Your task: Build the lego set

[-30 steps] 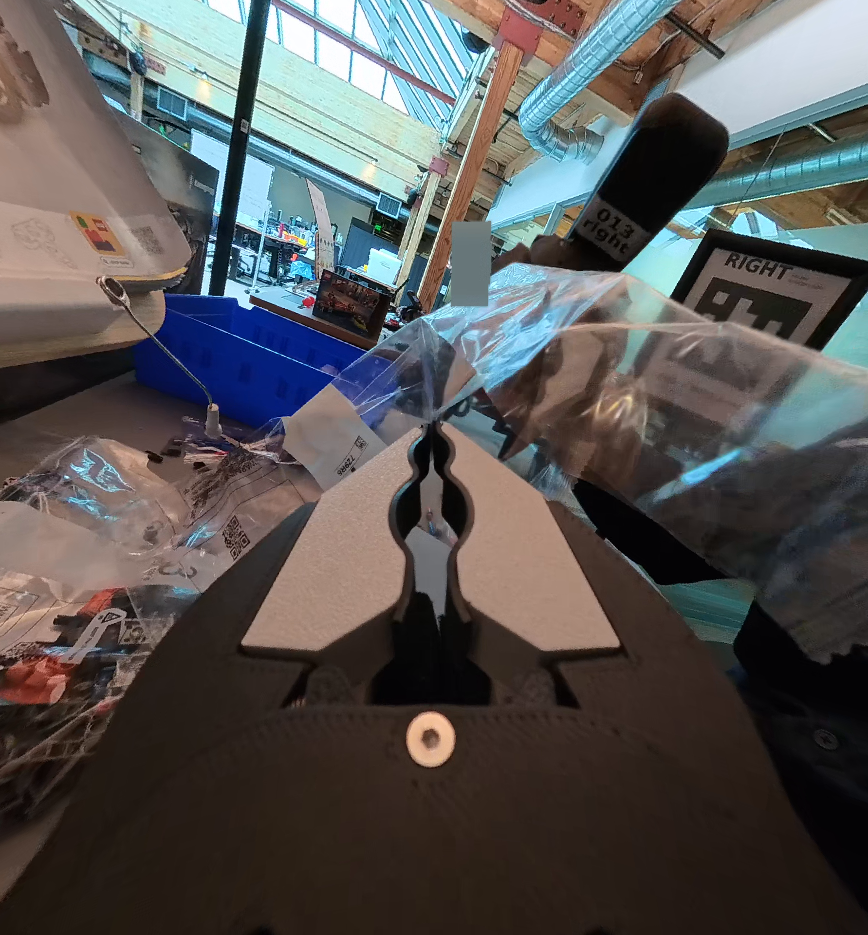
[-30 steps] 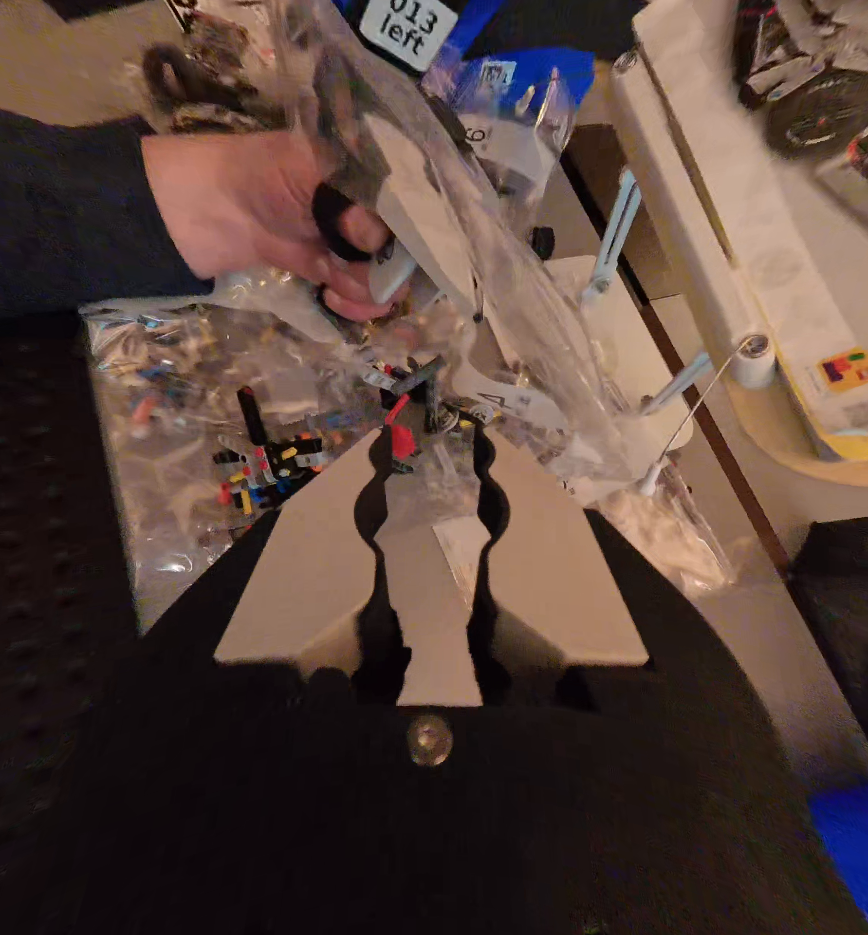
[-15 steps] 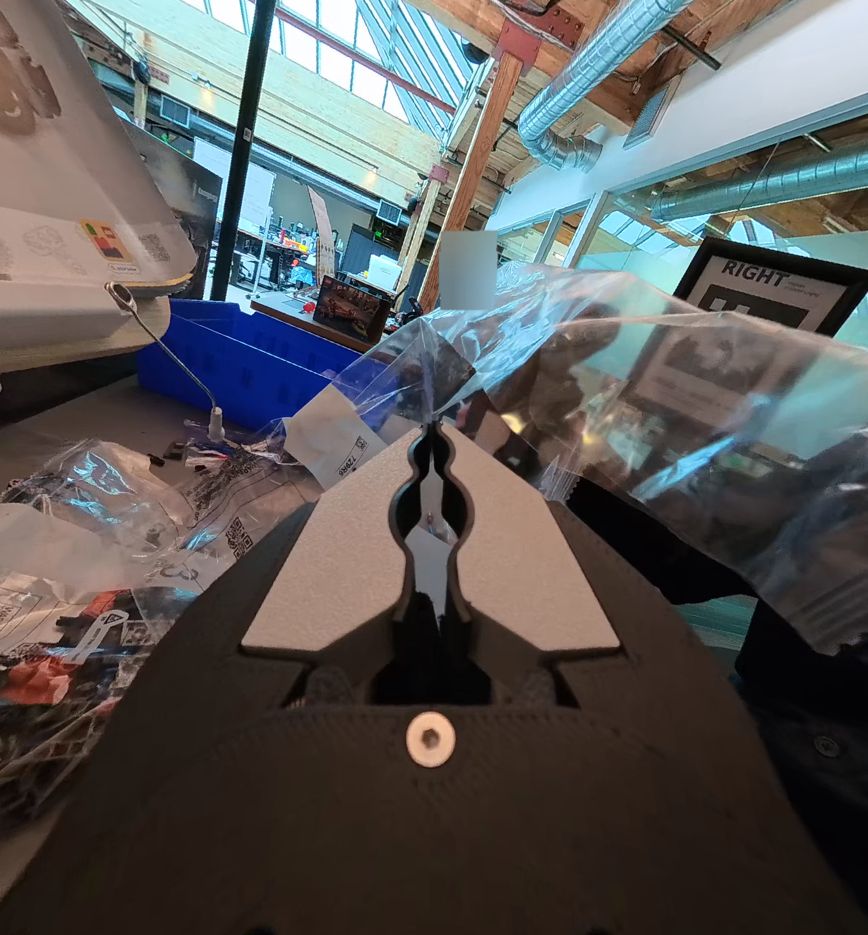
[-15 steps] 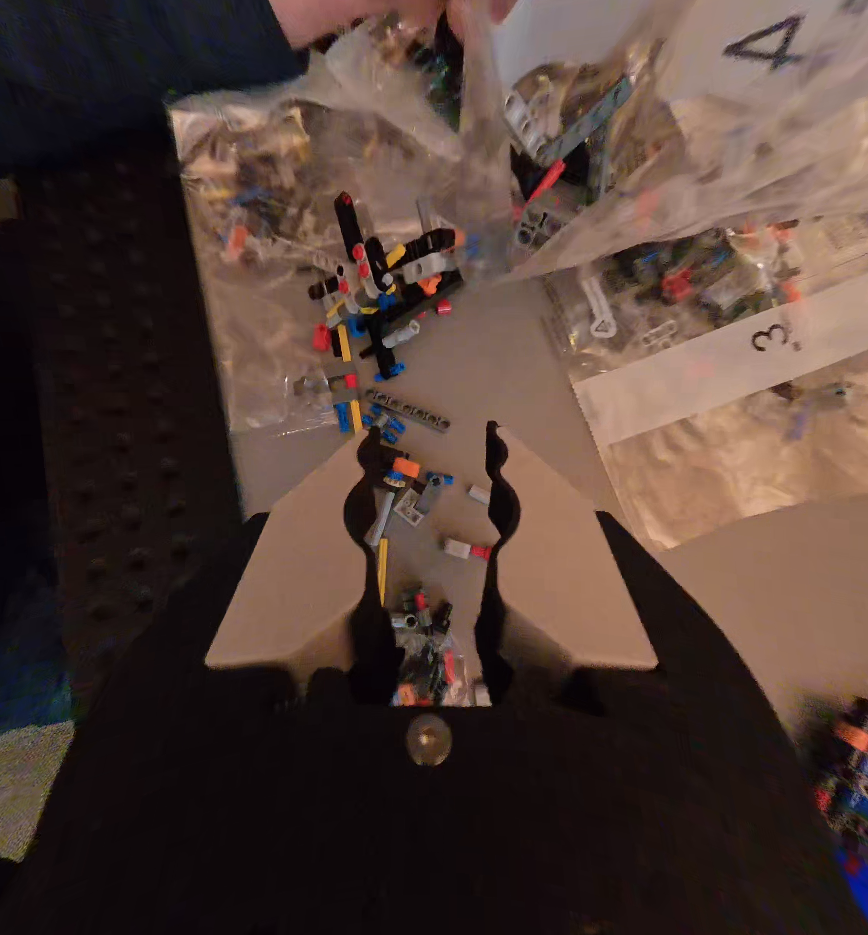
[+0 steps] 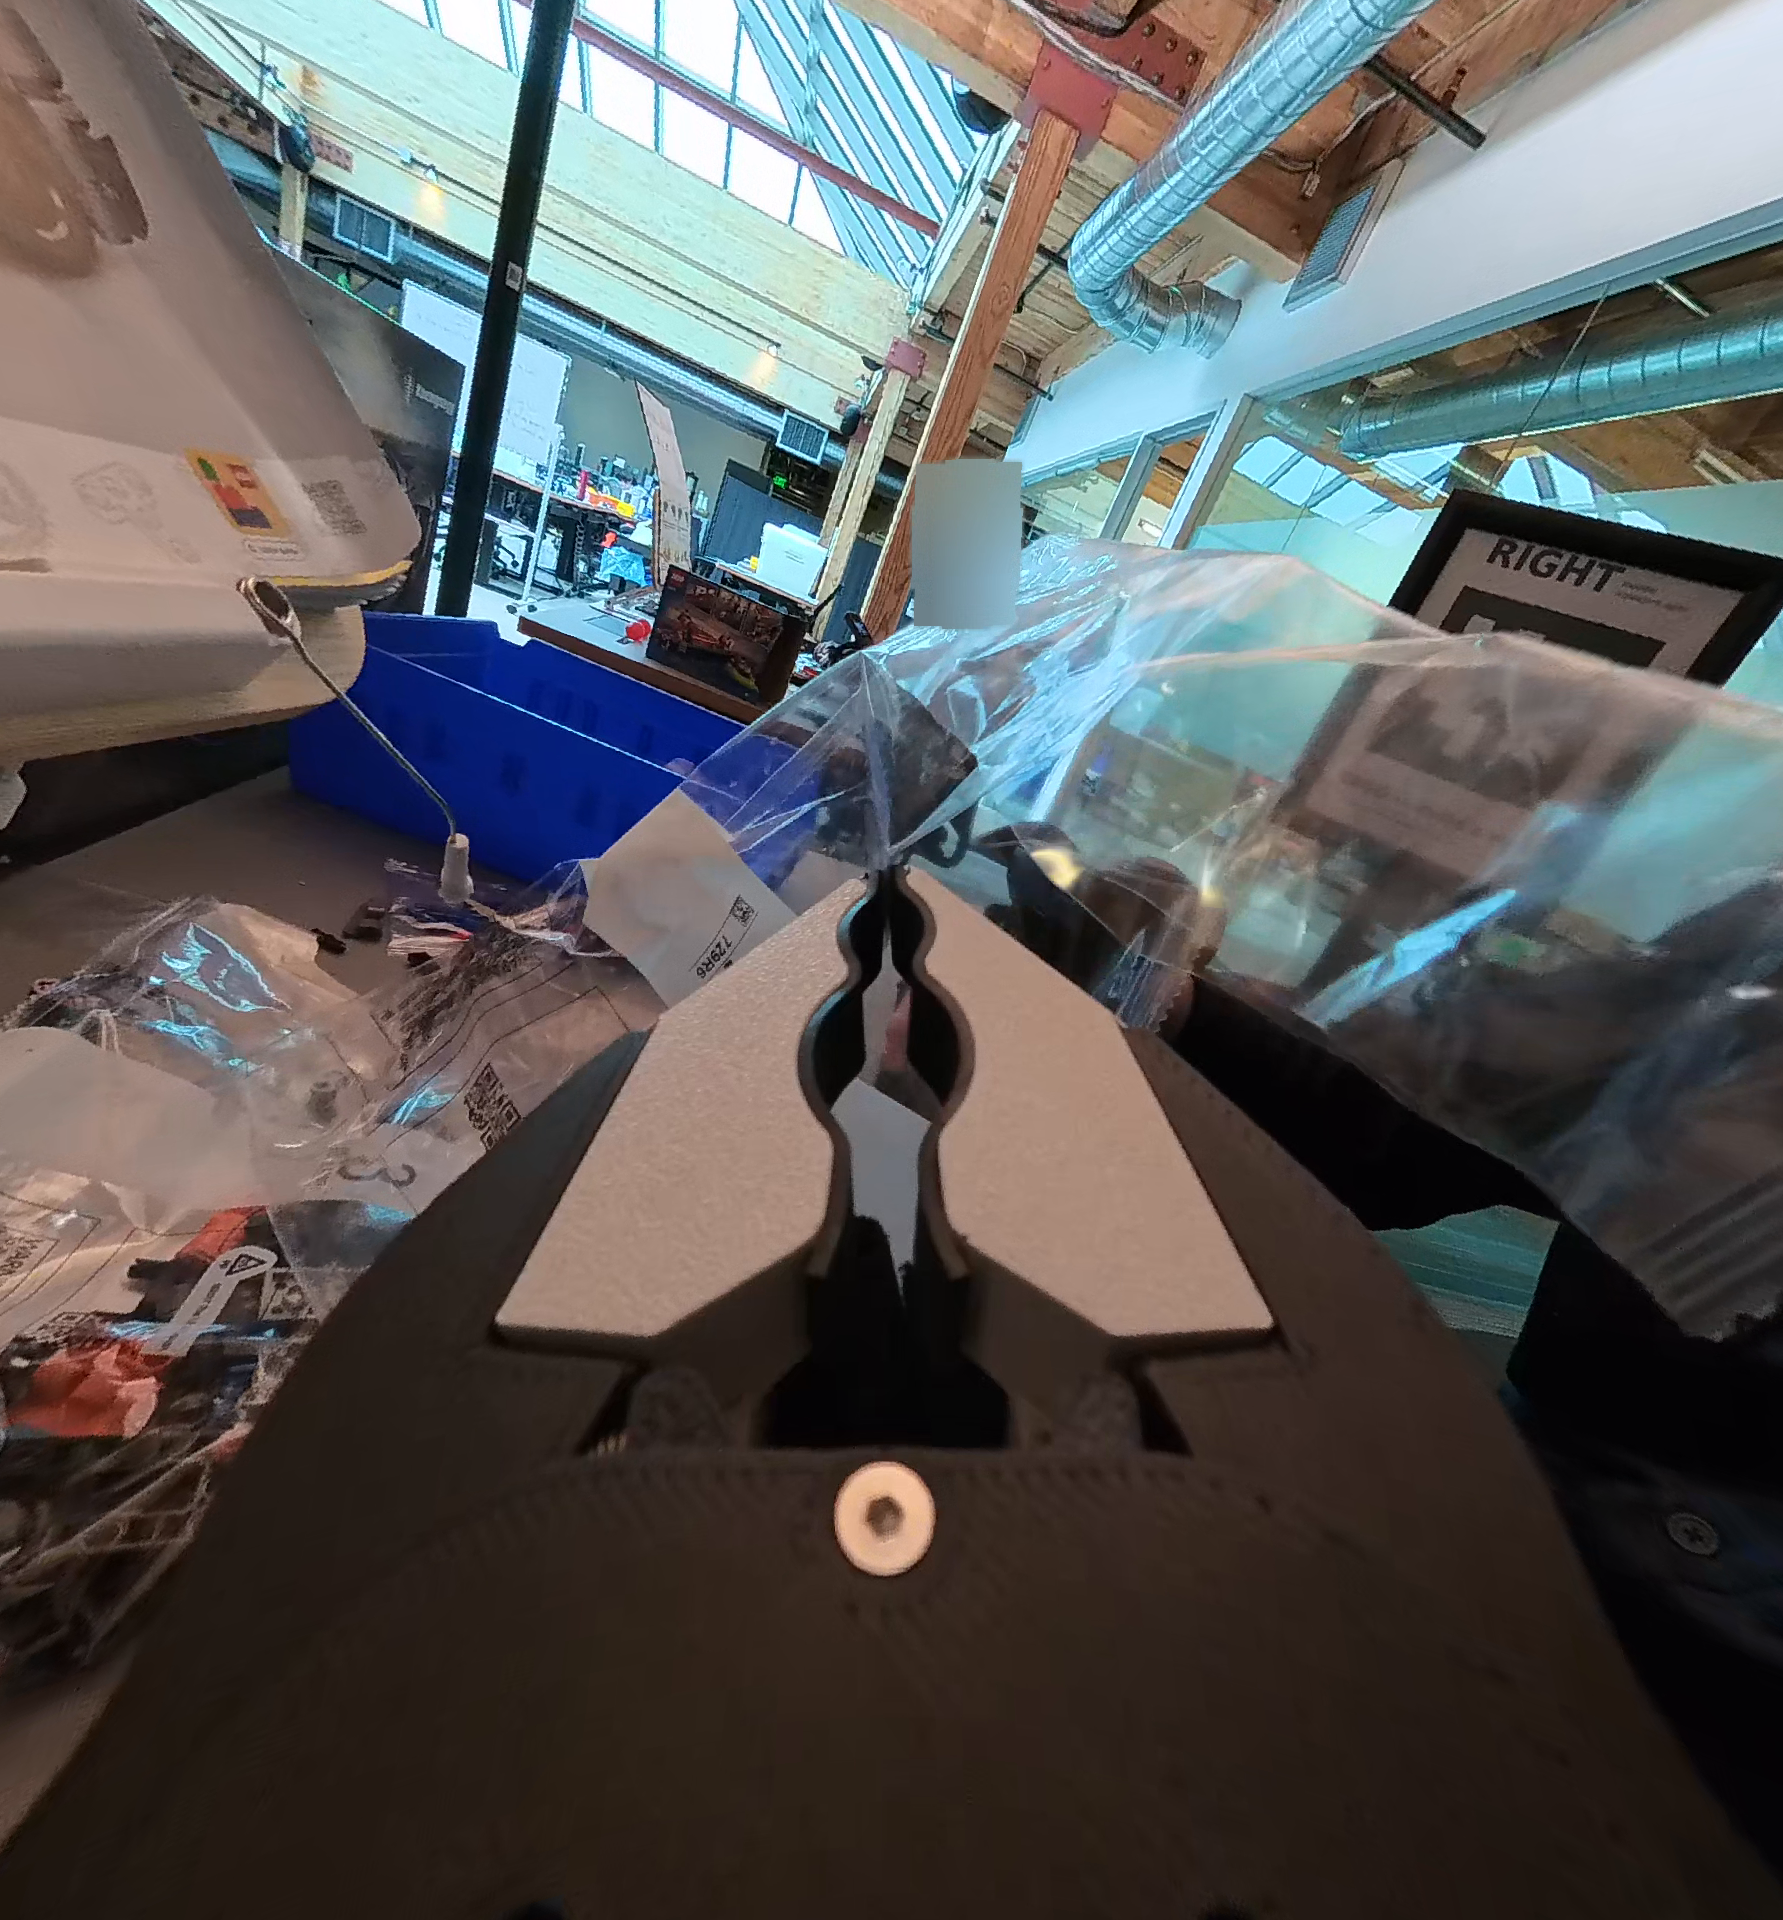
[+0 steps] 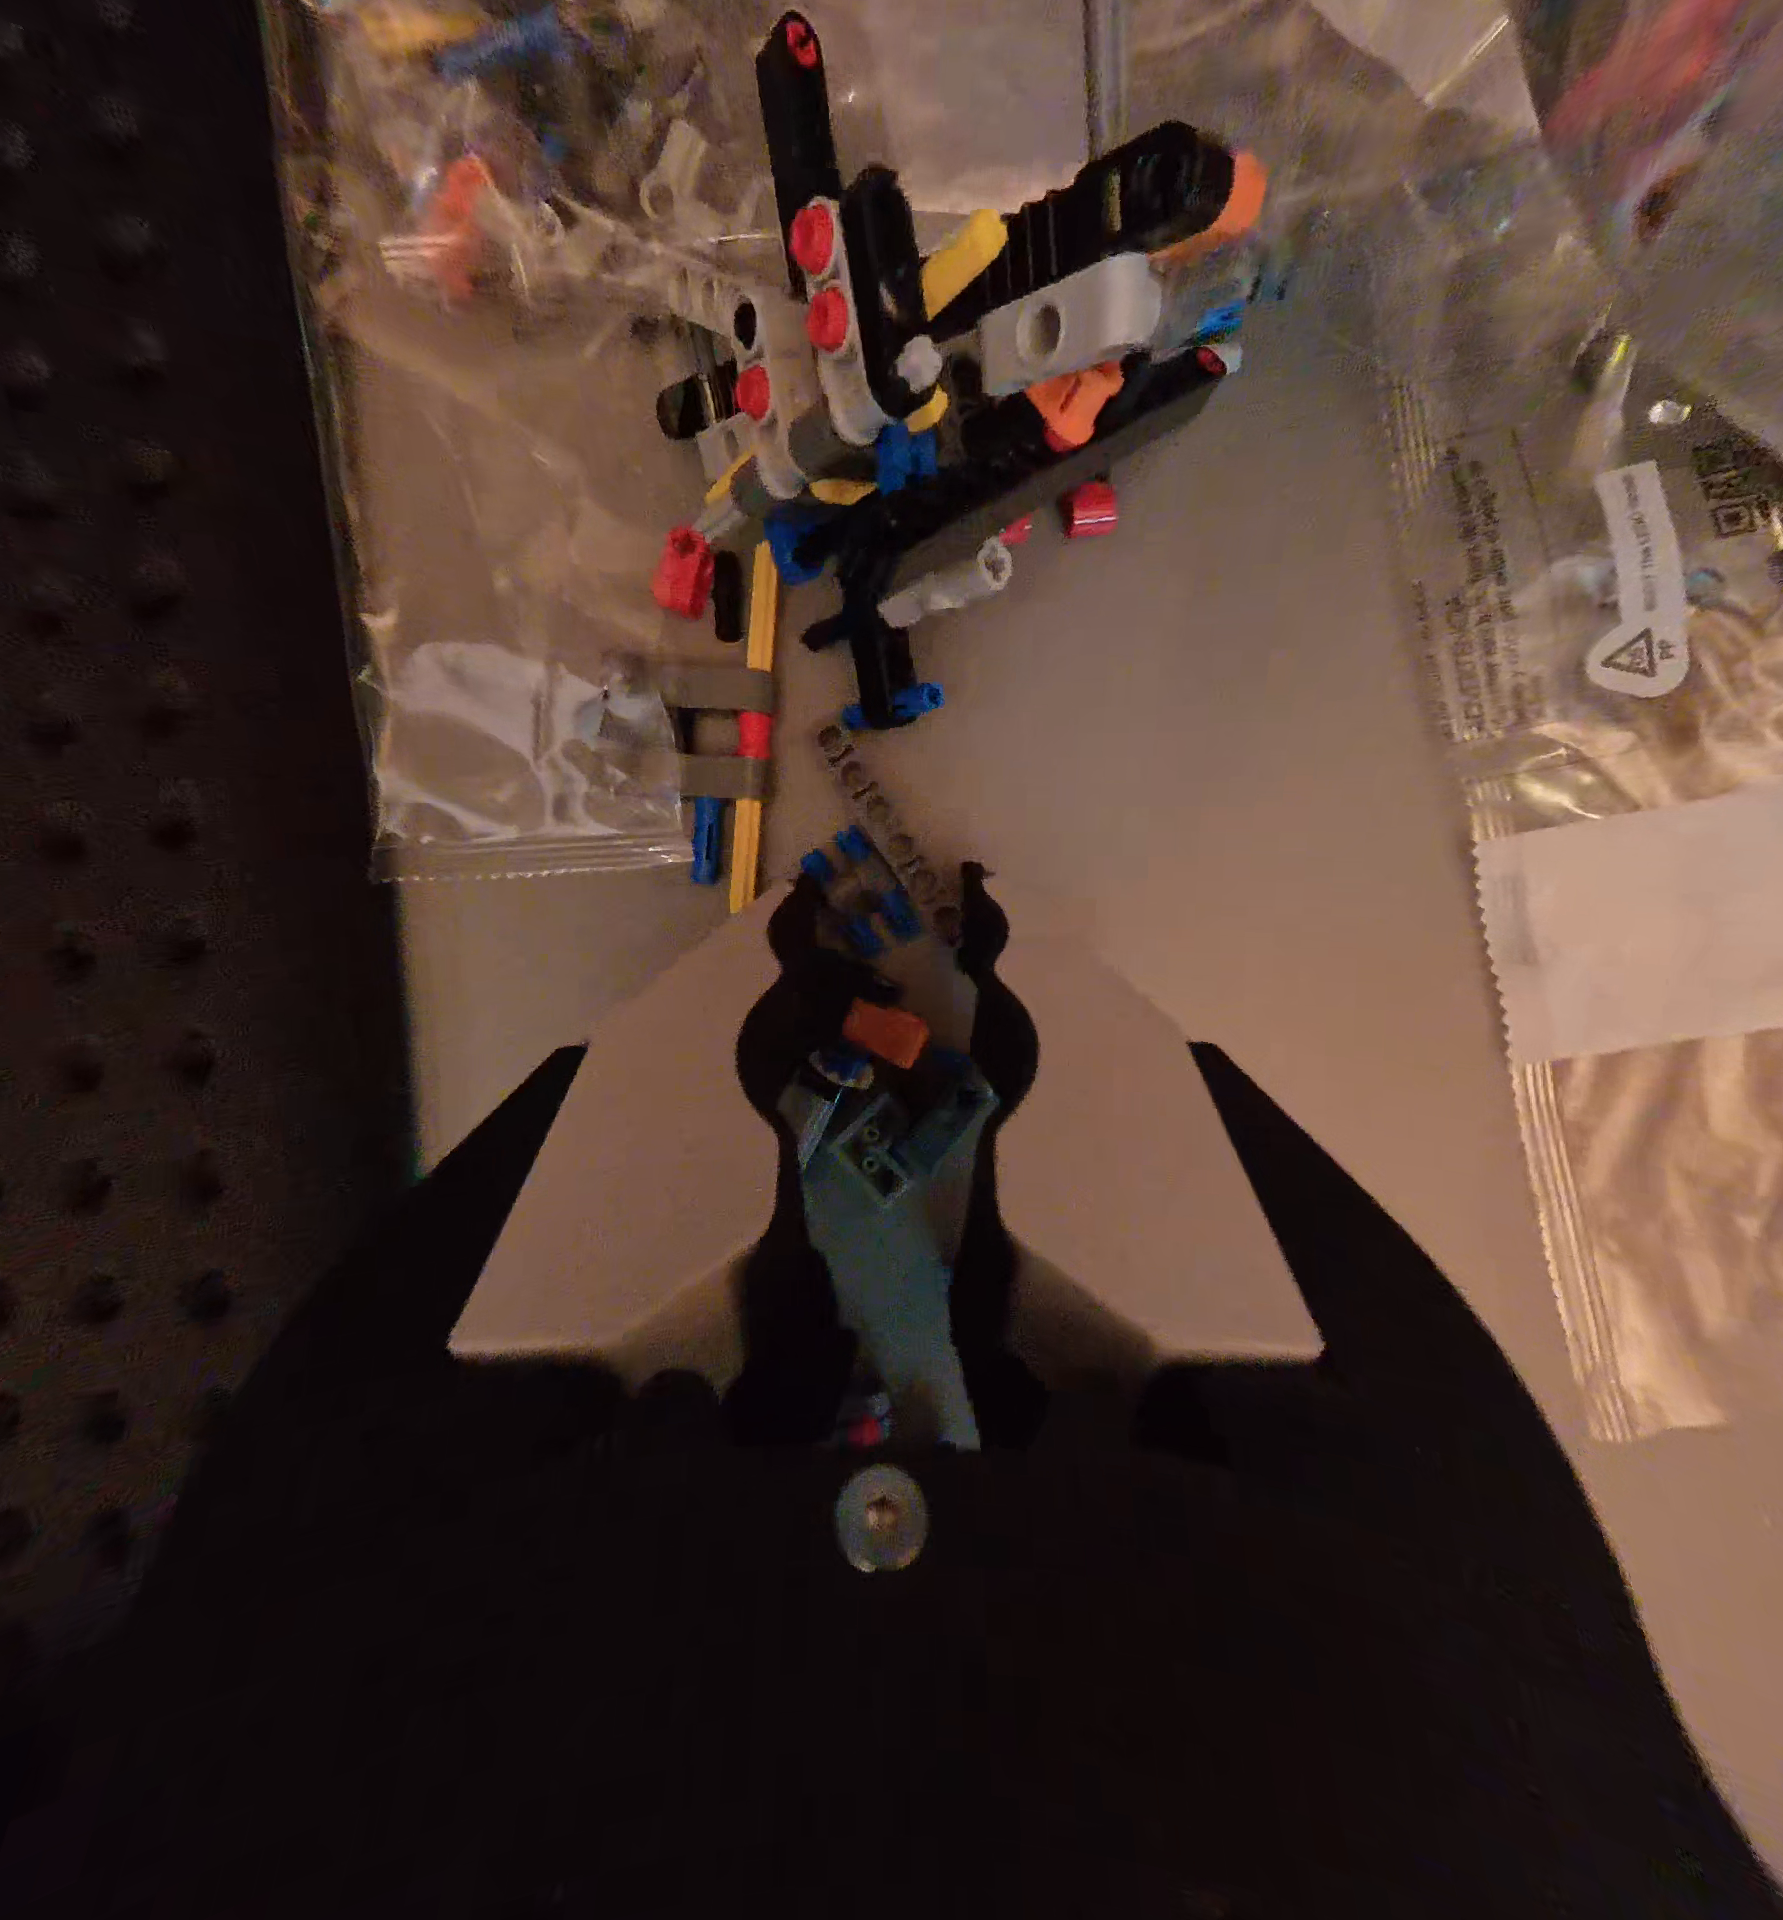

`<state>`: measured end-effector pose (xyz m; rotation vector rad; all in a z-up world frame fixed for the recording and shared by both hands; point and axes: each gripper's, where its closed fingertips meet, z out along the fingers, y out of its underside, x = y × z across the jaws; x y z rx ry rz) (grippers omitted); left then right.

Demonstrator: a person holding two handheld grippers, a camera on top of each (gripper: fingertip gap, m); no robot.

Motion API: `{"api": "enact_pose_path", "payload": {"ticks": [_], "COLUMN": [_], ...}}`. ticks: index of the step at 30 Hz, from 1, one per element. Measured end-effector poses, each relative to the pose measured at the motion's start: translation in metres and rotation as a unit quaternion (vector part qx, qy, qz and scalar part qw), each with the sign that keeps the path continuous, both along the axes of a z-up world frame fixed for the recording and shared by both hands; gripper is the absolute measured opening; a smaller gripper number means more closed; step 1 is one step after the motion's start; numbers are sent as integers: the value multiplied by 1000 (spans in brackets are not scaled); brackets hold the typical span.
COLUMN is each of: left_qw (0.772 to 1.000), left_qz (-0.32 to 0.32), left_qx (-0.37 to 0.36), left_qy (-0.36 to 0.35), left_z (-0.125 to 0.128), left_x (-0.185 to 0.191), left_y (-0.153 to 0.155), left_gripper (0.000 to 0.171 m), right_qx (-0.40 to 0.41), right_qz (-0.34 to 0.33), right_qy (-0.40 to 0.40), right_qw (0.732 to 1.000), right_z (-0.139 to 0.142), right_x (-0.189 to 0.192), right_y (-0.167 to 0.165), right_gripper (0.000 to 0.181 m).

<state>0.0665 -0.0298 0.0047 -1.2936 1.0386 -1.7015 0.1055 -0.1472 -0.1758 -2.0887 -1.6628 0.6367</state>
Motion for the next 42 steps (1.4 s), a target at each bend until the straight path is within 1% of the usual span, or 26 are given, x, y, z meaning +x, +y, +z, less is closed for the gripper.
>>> {"api": "enact_pose_path", "payload": {"ticks": [4,11,16,18,20,22,25,27,29,31,33,34,36,37,40,42], "left_qw": [1000,1000,1000,1000,1000,1000,1000,1000,1000,1000,1000,1000,1000,1000,1000,1000], "left_qz": [0,0,0,0,1,1,-2,-3,-4,-4,-4,-4,-3,-2,1,3], "left_qx": [1,2,2,2,1,1,1,1,2,2,3,4,5,5,4,3], "left_qy": [3,4,4,3,3,3,5,7,8,8,9,9,10,11,4,2], "left_z": [-1,-1,-1,-1,-1,-1,-2,-3,-3,-3,-3,-3,-3,-3,0,1], "left_x": [1,1,1,1,0,1,3,4,5,5,5,5,5,4,0,-1], "left_y": [-1,-2,-1,-1,-1,-1,-2,-3,-3,-3,-4,-4,-4,-3,-1,1], "left_gripper": [0,0,0,0,0,0,0,0,0,0,0,0,0,0,0,0], "right_qx": [5,-6,2,9,30,58,125,167,187,205,198,202,231,233,234,238], "right_qz": [-1,-8,-24,-28,-36,-44,-76,-94,-94,-87,-75,-76,-96,-101,-112,-133], "right_qy": [0,17,39,51,71,110,145,152,128,72,20,-4,-55,-65,-17,9], "right_qw": [1000,1000,999,998,996,991,979,970,970,972,977,976,966,965,966,962], "right_z": [0,4,17,26,47,80,137,168,182,179,166,160,152,150,162,171], "right_x": [3,8,14,18,22,22,24,23,18,12,-1,-7,-9,-9,-10,3], "right_y": [-2,-8,-6,-5,-3,0,17,31,42,56,67,75,96,99,94,88], "right_gripper": [20,19,19,19,19,19,20,19,20,19,19,21,25,27,28,30]}}
